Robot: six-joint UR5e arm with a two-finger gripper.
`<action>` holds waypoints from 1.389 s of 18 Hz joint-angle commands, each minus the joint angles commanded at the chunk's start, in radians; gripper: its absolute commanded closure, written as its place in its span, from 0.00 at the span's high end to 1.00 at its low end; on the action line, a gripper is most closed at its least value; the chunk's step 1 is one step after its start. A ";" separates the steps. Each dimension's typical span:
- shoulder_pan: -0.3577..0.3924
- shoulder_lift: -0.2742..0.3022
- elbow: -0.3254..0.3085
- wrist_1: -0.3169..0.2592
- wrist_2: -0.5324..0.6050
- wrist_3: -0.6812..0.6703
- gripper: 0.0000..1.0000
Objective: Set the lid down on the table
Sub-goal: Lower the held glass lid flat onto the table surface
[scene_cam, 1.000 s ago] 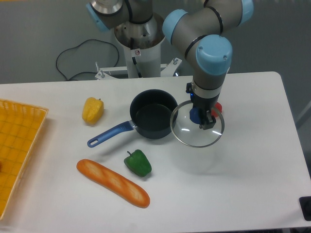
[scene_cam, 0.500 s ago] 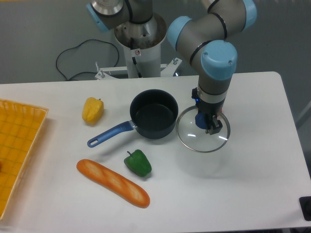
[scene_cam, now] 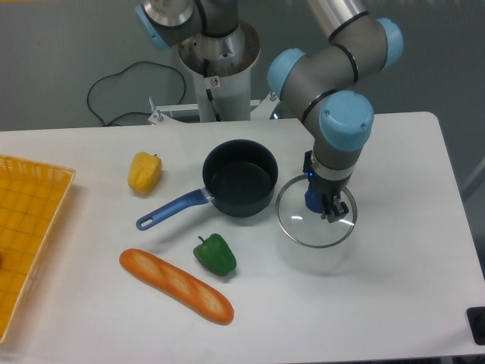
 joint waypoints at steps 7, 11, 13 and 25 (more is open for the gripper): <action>-0.002 -0.044 -0.011 0.067 0.002 -0.002 0.59; -0.002 -0.060 -0.017 0.081 0.006 0.000 0.59; -0.003 -0.068 -0.017 0.083 0.006 0.000 0.59; -0.005 -0.084 -0.018 0.089 0.006 0.000 0.59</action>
